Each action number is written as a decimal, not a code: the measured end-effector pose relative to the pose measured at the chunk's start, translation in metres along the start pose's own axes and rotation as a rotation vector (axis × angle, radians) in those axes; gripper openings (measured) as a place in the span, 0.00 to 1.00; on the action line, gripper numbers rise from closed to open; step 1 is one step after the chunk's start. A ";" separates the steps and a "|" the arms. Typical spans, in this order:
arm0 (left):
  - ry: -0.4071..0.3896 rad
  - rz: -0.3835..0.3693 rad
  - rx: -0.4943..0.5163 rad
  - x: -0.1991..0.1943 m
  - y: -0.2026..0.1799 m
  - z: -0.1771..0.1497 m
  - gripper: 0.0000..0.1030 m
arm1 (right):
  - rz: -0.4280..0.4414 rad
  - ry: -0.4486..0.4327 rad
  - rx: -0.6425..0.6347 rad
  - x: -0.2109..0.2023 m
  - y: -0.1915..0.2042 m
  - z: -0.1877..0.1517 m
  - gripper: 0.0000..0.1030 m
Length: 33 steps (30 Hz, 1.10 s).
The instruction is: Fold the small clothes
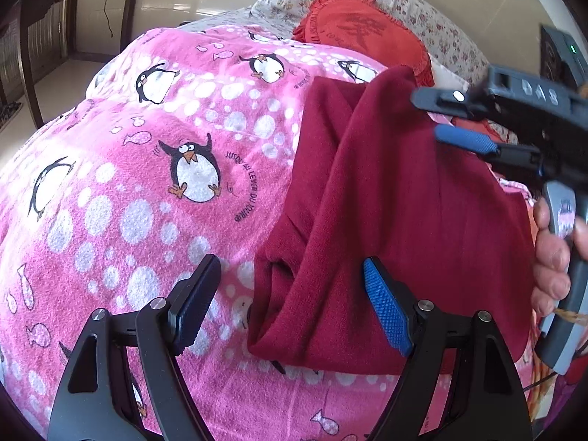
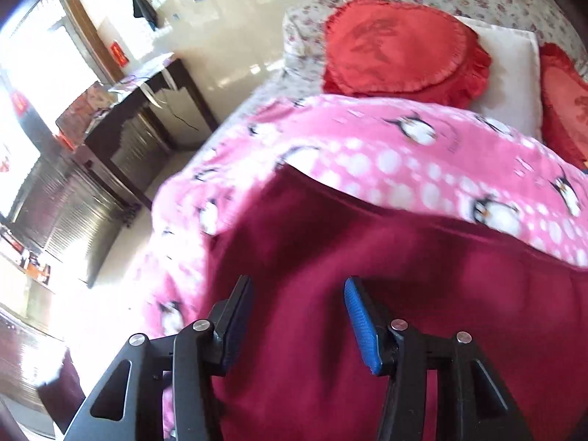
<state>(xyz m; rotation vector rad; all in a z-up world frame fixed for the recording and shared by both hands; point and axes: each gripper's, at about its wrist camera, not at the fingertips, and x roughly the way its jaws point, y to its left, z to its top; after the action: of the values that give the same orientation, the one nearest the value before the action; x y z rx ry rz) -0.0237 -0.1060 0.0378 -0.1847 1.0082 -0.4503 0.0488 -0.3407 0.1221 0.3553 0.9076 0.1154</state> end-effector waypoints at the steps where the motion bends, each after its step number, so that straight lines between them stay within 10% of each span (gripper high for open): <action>1: -0.009 -0.005 -0.005 0.000 0.001 -0.001 0.78 | -0.006 0.014 -0.012 0.005 0.009 0.005 0.48; 10: -0.062 -0.038 0.015 -0.004 0.009 -0.004 0.78 | -0.124 0.104 -0.038 0.064 0.046 0.026 0.48; 17: -0.118 -0.150 0.010 -0.009 0.023 -0.008 0.79 | -0.154 0.045 -0.088 0.048 0.043 0.027 0.07; 29: -0.118 -0.257 -0.012 -0.011 0.031 -0.004 0.82 | -0.124 0.093 -0.109 0.069 0.057 0.020 0.09; 33: -0.115 -0.265 -0.018 -0.007 0.032 -0.001 0.82 | -0.140 0.105 -0.093 0.056 0.059 0.026 0.31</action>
<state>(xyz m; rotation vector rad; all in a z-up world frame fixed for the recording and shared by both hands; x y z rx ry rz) -0.0194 -0.0741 0.0315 -0.3594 0.8781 -0.6642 0.1065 -0.2777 0.1151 0.2000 1.0244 0.0475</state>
